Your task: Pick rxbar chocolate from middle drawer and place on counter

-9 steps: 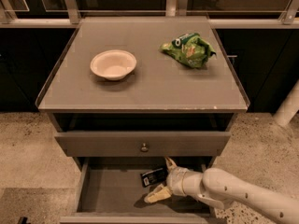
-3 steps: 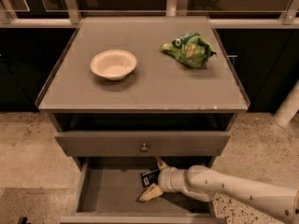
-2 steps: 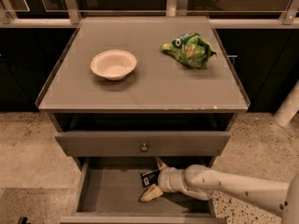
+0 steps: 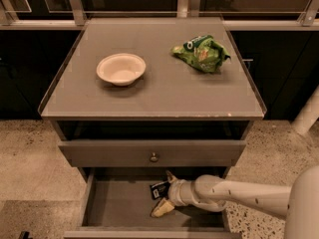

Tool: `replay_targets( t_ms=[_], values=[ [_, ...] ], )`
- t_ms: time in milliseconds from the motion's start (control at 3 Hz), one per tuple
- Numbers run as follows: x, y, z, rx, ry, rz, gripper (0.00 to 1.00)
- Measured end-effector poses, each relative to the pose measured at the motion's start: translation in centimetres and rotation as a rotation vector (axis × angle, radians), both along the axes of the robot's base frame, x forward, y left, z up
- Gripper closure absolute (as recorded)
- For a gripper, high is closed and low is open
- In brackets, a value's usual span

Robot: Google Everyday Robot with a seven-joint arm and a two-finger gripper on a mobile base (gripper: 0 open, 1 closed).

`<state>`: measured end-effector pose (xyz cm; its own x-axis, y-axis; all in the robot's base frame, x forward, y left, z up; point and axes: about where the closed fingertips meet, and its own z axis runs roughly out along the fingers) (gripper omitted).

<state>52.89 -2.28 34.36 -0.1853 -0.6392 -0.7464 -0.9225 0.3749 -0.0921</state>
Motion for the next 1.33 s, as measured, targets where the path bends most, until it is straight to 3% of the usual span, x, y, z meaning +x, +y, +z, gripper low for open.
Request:
replay_targets(
  t_ms=[333,667,1333],
  values=[
    [-0.23,-0.10,-0.77,-0.009,0.022,0.002,0.00],
    [-0.24,-0.10,-0.77,-0.009,0.022,0.002,0.19],
    [-0.22,-0.12,-0.01,-0.009,0.021,0.002,0.65]
  ],
)
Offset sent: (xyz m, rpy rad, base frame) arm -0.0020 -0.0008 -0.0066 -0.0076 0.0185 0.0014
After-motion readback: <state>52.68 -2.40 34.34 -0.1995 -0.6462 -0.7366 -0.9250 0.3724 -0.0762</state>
